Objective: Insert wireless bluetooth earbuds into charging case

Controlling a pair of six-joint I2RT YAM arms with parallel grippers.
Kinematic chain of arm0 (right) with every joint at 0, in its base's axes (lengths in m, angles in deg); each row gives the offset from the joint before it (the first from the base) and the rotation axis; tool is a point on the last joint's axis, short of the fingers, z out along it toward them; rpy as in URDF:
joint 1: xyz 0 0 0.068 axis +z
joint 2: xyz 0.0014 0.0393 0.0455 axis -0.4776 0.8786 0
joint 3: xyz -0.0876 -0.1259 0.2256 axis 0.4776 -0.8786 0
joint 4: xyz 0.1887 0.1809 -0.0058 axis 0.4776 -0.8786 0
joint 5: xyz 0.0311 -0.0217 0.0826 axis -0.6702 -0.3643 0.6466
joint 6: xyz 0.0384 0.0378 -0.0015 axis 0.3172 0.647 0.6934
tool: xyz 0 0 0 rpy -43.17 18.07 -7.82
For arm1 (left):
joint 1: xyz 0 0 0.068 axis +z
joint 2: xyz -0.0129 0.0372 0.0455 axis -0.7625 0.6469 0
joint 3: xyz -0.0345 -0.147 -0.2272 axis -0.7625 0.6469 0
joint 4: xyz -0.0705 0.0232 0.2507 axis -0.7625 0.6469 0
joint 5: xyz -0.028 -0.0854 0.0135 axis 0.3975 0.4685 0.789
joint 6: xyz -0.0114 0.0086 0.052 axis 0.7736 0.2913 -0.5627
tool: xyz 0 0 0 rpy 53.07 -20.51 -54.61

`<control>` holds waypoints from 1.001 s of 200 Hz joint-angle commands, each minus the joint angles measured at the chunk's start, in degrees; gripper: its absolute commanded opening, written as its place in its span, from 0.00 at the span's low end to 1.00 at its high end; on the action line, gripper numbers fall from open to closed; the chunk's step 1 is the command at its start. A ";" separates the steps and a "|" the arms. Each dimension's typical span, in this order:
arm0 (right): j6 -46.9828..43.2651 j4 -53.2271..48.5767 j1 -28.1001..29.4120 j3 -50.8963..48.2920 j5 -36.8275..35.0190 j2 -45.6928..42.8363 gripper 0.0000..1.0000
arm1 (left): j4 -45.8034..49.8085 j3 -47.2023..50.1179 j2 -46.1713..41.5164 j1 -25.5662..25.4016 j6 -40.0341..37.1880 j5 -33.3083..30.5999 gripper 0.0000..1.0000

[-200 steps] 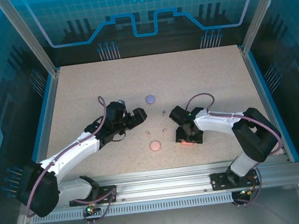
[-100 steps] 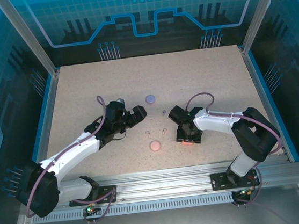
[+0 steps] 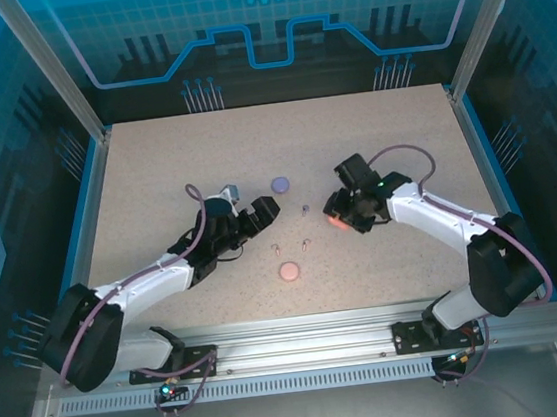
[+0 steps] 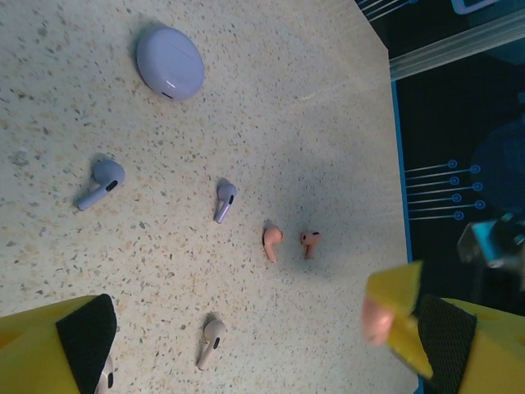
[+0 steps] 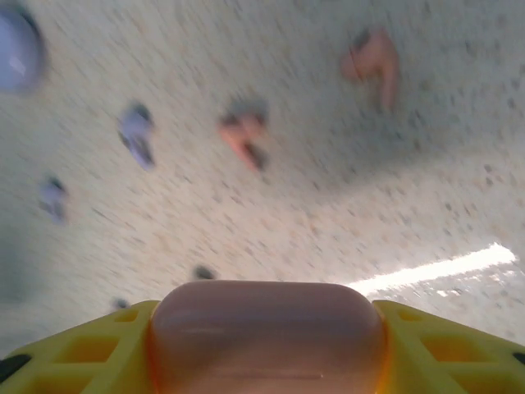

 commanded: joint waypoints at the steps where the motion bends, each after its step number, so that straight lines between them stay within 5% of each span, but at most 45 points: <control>1: 5.64 2.59 -2.21 3.66 4.26 1.87 0.57 | -11.84 1.54 2.42 -1.77 0.63 4.12 0.99; 45: 13.67 6.54 -2.89 6.79 7.22 5.71 0.57 | -19.87 -0.24 8.45 -6.59 -5.63 7.29 0.99; 85: 17.10 6.28 -1.27 9.07 6.71 6.80 0.57 | -23.86 -1.23 12.12 -8.82 -7.16 3.72 0.98; 146: 19.13 5.79 1.53 11.26 6.59 7.93 0.58 | -29.57 -5.34 19.04 -9.13 -6.61 3.72 0.75; 200: 18.69 5.31 2.95 11.92 7.16 7.88 0.57 | -28.93 -8.45 21.20 -9.09 -7.85 1.73 0.65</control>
